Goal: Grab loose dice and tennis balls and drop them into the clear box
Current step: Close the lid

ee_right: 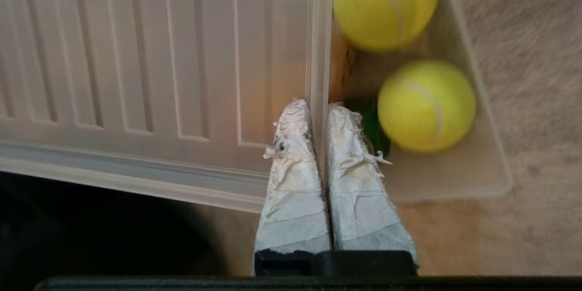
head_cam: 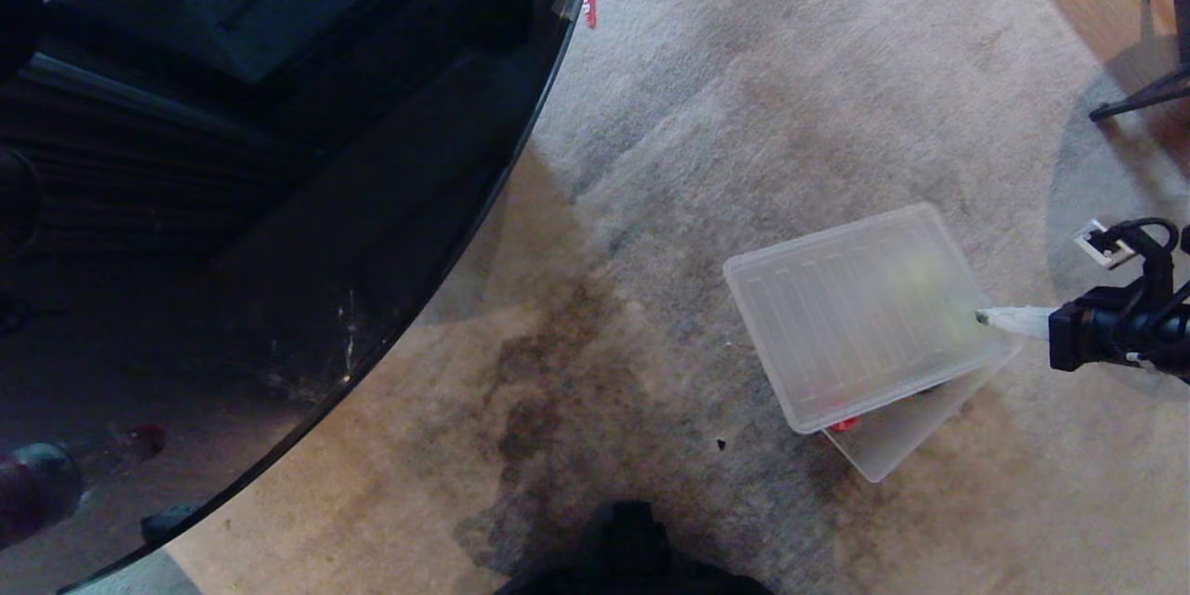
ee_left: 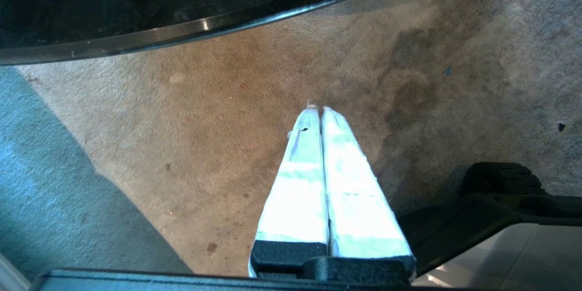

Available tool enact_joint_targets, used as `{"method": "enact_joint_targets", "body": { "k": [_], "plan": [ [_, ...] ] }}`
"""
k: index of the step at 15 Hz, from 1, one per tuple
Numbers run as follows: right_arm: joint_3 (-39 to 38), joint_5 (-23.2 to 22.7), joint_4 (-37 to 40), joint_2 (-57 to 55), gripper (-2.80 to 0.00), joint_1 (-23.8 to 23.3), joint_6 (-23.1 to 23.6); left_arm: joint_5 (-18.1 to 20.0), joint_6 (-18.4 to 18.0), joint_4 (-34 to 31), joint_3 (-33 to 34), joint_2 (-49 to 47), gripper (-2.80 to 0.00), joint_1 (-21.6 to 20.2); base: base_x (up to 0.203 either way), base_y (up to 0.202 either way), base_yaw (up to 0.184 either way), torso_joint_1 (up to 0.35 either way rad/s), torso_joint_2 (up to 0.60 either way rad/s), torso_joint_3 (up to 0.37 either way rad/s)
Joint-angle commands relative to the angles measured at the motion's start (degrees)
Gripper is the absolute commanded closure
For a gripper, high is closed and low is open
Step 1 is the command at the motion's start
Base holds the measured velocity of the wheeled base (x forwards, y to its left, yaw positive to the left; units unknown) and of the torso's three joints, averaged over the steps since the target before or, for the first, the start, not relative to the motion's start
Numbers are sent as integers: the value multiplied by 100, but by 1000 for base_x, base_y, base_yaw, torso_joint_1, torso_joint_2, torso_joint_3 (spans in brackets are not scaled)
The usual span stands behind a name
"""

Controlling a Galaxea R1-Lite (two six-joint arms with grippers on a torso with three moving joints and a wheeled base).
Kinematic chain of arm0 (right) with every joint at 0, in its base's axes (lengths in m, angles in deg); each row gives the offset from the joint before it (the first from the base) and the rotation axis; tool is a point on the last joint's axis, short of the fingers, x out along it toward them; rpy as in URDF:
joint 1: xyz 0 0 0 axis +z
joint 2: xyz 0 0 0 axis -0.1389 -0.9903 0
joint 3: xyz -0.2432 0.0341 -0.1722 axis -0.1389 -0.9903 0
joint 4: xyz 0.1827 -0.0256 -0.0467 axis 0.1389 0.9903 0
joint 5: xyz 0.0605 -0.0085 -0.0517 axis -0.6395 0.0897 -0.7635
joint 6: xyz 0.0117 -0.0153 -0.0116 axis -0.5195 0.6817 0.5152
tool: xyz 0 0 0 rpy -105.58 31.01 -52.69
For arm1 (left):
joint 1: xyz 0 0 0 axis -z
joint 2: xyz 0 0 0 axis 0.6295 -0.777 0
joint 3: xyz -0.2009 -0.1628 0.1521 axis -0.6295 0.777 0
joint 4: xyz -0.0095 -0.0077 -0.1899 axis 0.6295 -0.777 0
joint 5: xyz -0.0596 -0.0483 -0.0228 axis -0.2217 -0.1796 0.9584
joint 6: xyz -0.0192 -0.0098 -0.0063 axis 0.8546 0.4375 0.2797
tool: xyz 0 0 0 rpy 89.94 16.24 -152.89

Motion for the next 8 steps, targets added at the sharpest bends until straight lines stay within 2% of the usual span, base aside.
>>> {"method": "enact_joint_targets", "body": {
  "k": [1,4,8],
  "plan": [
    [257,-70,360,-194,0,-136,145,-2,4,-6,0,0,0,0,0,0,0,0,0,0],
    [480,-315,1045,-279,0,-399,657,-2,4,2,0,0,0,0,0,0,0,0,0,0],
    [776,-354,1872,-507,0,-673,1823,-2,4,2,0,0,0,0,0,0,0,0,0,0]
  ]
}}
